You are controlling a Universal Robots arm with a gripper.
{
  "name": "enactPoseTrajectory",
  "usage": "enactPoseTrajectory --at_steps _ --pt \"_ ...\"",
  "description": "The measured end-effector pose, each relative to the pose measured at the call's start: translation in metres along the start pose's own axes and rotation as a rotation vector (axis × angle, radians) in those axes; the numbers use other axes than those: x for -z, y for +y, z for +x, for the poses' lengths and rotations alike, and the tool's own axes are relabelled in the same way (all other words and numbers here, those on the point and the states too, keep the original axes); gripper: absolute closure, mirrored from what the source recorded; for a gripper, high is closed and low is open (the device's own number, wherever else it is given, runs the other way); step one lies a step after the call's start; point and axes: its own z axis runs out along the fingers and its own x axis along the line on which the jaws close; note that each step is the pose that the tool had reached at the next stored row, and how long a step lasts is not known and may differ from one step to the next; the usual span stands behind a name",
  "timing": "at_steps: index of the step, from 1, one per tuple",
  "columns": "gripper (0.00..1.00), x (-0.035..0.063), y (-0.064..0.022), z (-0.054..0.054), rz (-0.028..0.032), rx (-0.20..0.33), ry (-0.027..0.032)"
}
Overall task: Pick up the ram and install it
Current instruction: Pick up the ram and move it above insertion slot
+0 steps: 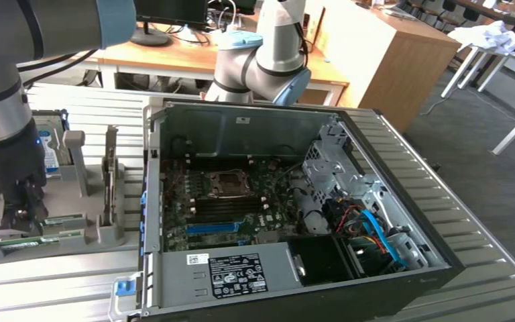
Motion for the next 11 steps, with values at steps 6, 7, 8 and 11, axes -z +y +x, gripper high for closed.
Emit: enactPoseTrajectory --at_steps 6,7,8,11 --pt "0.64 -0.0032 0.0 0.0001 0.0001 0.0 -0.0001" --pt "0.64 -0.0037 0.0 0.0001 0.0 0.0 0.0" --pt "0.64 -0.004 0.0 0.0001 -0.0001 0.0 0.0001" --pt "0.64 -0.0052 0.0 0.0001 0.0 0.0 0.0"
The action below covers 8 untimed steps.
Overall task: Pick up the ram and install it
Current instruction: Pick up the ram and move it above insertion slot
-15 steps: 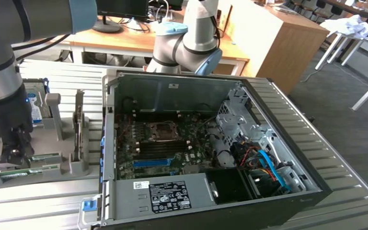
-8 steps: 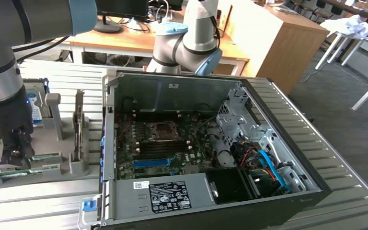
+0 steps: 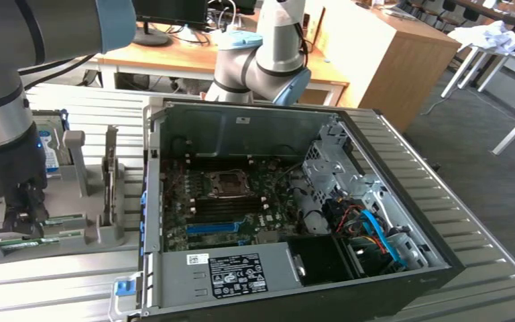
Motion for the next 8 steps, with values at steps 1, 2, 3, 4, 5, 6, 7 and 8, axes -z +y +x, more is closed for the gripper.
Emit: enactPoseTrajectory --at_steps 1,2,3,4,5,6,7,8 --pt "0.64 -0.0003 0.0 0.0 0.0 0.0 0.0" --pt "0.64 -0.0006 0.0 0.0 0.0 0.0 0.0" --pt "0.64 -0.001 0.0 0.0 0.0 0.0 0.0" --pt "0.64 -0.0012 0.0 0.0 -0.0001 0.0 0.0" --pt "0.64 -0.0015 0.0 0.0 0.0 0.0 0.0" --pt "0.64 -0.0018 0.0 0.0001 0.0 0.0 0.0001" --pt "0.64 -0.0021 0.0 0.0001 0.0 0.0 0.0" --pt "0.64 -0.0025 0.0 0.0001 0.0001 0.0 0.0"
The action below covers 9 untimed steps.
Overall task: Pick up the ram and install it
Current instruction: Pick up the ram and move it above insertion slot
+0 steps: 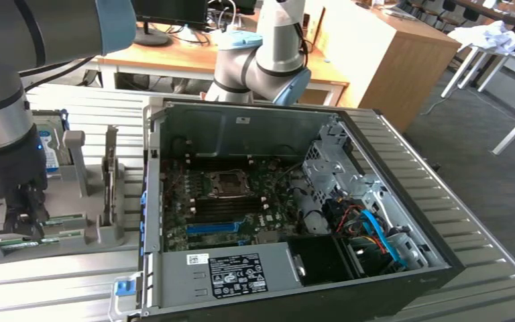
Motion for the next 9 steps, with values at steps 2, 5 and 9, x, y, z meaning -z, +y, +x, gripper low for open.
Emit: enactPoseTrajectory --at_steps 2,5,9 --pt "0.64 -0.0007 0.0 0.0 -0.0001 0.0 0.0" --pt "0.64 -0.0025 0.0 0.0 -0.0001 0.0 0.0" --pt "0.64 -0.0055 0.0 0.0001 -0.0001 0.0 0.0"
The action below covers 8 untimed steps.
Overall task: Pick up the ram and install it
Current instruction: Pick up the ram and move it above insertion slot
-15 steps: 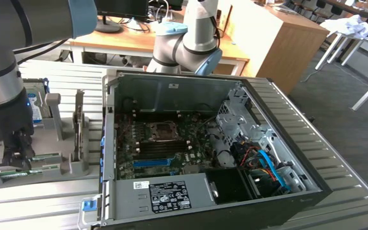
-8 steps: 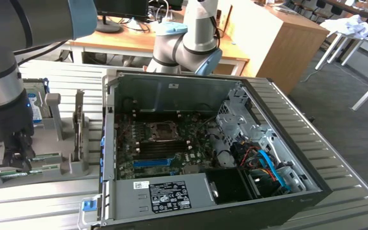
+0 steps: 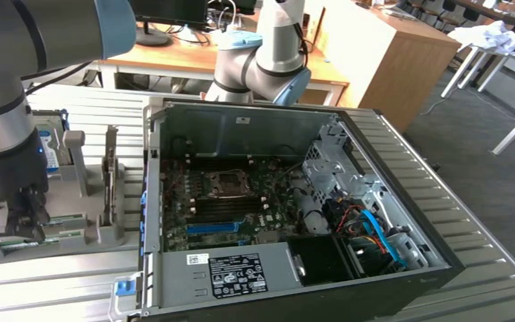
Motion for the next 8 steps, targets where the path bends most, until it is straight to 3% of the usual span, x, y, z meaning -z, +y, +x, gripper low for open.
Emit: enactPoseTrajectory --at_steps 8 --pt "0.64 -0.0038 0.0 -0.0007 -0.0001 0.0 0.0001"
